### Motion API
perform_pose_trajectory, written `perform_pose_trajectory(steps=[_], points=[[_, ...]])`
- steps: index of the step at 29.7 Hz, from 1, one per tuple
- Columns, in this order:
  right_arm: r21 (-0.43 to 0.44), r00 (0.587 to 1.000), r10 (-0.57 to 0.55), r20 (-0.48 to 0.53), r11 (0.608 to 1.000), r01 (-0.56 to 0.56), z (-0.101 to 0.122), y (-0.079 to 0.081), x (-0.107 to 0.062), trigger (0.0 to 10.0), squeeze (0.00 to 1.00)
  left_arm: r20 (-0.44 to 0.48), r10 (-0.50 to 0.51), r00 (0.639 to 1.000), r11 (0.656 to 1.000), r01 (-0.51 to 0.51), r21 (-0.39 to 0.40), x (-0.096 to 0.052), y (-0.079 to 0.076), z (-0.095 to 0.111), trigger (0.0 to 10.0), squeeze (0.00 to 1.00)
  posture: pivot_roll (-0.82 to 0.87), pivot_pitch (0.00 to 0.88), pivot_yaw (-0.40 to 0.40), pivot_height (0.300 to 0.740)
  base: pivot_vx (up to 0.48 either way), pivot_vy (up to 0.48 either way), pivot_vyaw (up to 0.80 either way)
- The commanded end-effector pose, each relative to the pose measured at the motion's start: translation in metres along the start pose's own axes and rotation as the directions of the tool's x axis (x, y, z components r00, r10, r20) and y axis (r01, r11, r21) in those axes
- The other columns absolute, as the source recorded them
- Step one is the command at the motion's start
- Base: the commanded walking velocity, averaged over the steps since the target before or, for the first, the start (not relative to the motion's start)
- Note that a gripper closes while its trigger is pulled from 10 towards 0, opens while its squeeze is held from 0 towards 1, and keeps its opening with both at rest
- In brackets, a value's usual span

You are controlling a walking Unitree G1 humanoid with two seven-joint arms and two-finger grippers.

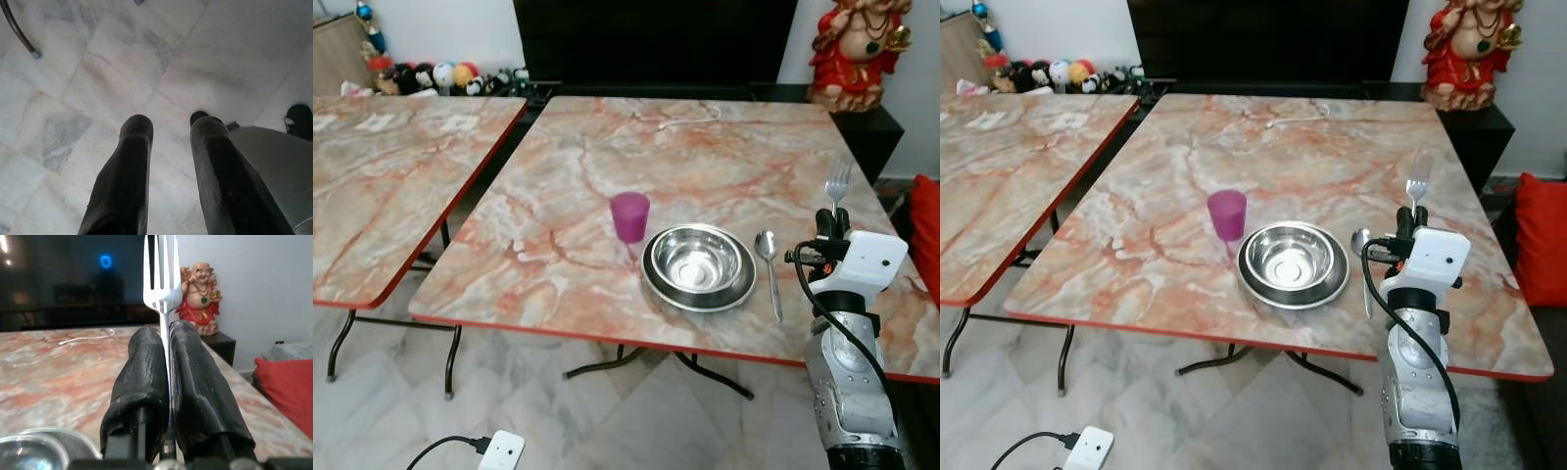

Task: Setting the table

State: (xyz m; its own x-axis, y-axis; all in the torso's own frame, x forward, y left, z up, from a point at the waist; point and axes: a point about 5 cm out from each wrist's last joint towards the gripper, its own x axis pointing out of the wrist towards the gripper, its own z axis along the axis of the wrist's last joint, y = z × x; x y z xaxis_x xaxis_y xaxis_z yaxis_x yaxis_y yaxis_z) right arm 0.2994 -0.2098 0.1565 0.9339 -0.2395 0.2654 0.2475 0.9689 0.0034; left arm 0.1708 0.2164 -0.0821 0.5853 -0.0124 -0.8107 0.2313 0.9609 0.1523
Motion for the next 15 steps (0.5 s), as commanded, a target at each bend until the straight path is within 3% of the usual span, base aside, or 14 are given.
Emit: perform_pose_trajectory(steps=[1, 6, 14, 15], points=[[-0.007, 1.0, 0.011, -0.005, 1.0, -0.011, 0.0, 0.004, 0.003, 10.0, 0.0, -0.016, -0.001, 1.0, 1.0, 0.001, -0.018, -0.001, 0.0, -0.004, 10.0, 0.0, -0.03, 0.0, 0.025, 0.74, 0.334, 0.0, 0.0], [-0.011, 1.0, 0.007, -0.003, 1.0, -0.007, 0.001, 0.003, 0.003, 10.0, 0.0, -0.014, -0.002, 1.0, 1.0, 0.001, -0.019, -0.001, 0.0, -0.005, 10.0, 0.0, -0.03, 0.0, 0.025, 0.74, 0.301, 0.0, 0.0], [-0.038, 1.0, -0.025, 0.007, 0.999, 0.025, 0.003, -0.009, 0.007, 10.0, 0.0, -0.007, -0.005, 1.0, 1.0, 0.004, -0.017, -0.001, 0.0, -0.004, 10.0, 0.0, -0.03, 0.0, 0.028, 0.74, 0.0, 0.0, 0.0], [-0.061, 0.998, -0.058, 0.008, 0.996, 0.059, 0.005, -0.021, 0.011, 10.0, 0.0, -0.008, -0.006, 1.0, 1.0, 0.006, -0.015, -0.001, 0.0, -0.004, 10.0, 0.0, -0.03, 0.0, 0.027, 0.74, 0.0, 0.0, 0.0]])
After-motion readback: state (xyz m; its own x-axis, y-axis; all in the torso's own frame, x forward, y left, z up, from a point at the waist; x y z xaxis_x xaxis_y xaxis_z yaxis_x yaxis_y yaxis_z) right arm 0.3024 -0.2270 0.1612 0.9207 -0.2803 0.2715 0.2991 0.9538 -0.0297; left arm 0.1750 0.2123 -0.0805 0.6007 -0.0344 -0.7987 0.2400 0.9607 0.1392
